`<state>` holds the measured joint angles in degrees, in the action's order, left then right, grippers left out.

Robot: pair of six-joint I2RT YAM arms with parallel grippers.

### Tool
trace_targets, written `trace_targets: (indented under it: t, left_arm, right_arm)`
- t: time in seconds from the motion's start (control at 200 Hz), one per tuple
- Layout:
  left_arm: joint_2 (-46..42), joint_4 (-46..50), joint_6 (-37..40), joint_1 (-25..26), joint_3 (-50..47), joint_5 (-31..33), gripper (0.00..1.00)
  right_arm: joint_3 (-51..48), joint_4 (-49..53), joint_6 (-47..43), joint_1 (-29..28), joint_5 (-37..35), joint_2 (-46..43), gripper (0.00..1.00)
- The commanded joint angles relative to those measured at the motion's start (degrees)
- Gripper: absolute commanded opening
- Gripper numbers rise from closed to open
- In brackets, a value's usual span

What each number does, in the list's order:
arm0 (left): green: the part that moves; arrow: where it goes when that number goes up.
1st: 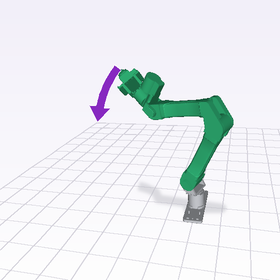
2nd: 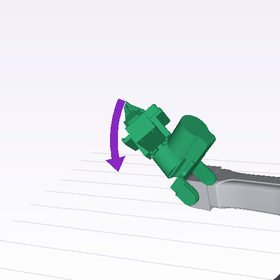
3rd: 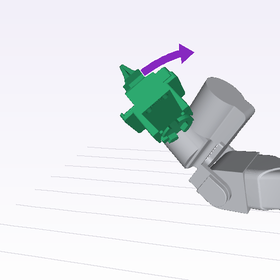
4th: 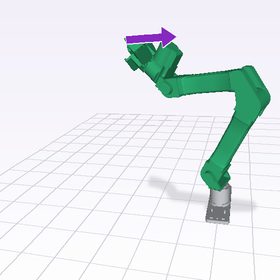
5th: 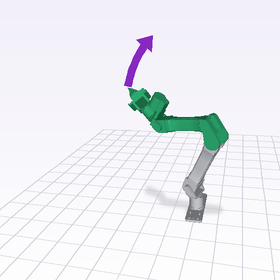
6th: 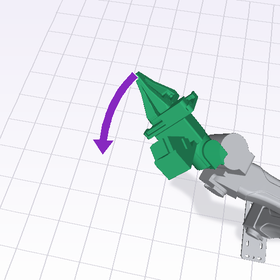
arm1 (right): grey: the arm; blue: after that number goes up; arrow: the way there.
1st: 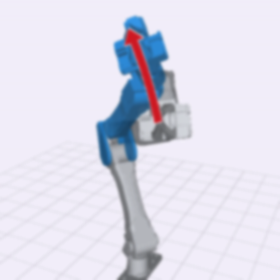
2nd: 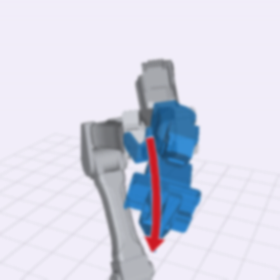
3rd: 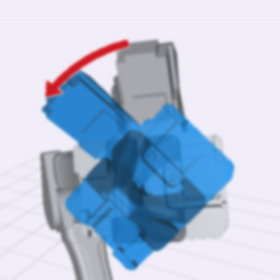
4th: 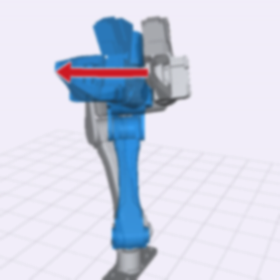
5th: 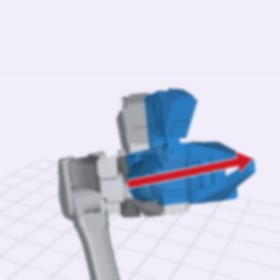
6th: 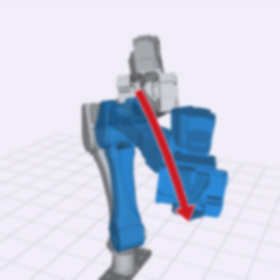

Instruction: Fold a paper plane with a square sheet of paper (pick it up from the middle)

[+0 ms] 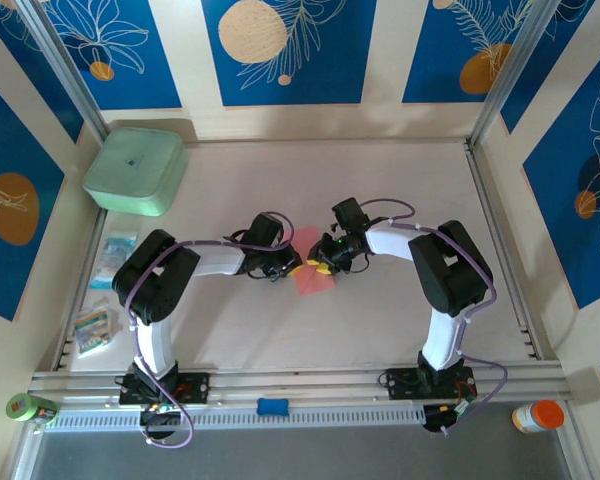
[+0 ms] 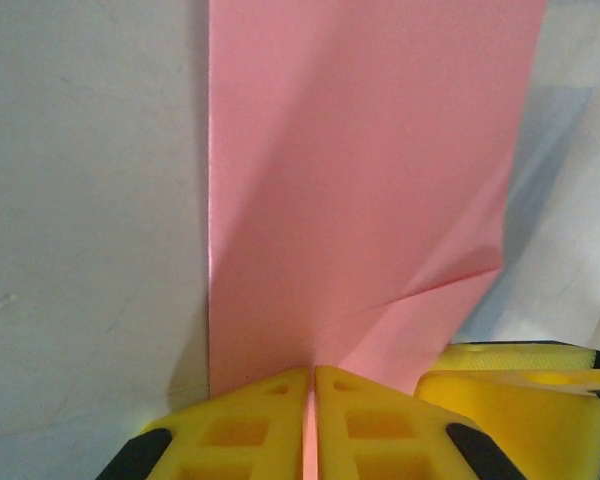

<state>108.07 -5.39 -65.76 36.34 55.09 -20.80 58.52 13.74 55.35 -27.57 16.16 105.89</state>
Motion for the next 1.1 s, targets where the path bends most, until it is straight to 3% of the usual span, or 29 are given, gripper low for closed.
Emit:
trace_targets:
  t: [0.0,0.23,0.595,0.785,0.845,0.935,1.096]
  left_arm:
    - [0.7,2.2,-0.5,-0.5,-1.7,0.1,0.12]
    - [0.7,2.5,-0.4,-0.7,-1.7,0.1,0.11]
    - [-1.0,2.8,1.8,-2.0,-1.0,-1.6,0.13]
    - [-8.3,4.4,7.5,-6.7,-1.2,-4.2,0.31]
    - [-10.9,4.8,8.5,-7.9,-2.1,-5.2,0.32]
    - [-14.1,3.3,8.5,-9.3,-4.6,-7.7,0.46]
    - [-16.4,-11.7,2.6,-9.4,-10.3,-15.7,0.63]
  right_arm:
    - [0.1,-1.5,-1.3,-0.8,2.5,0.0,0.29]
    - [-1.2,-2.8,-2.4,-0.8,3.0,-0.9,0.25]
    - [-1.8,-2.5,-4.9,-0.8,0.9,-1.3,0.05]
    - [-2.2,-4.5,-7.5,0.3,1.3,-5.8,0.0]
    - [-2.6,-5.9,-7.8,1.1,2.7,-7.9,0.0]
    - [-3.3,-8.3,-6.7,3.0,6.7,-11.1,0.0]
    - [-2.6,-9.8,-2.9,5.2,13.5,-14.1,0.0]
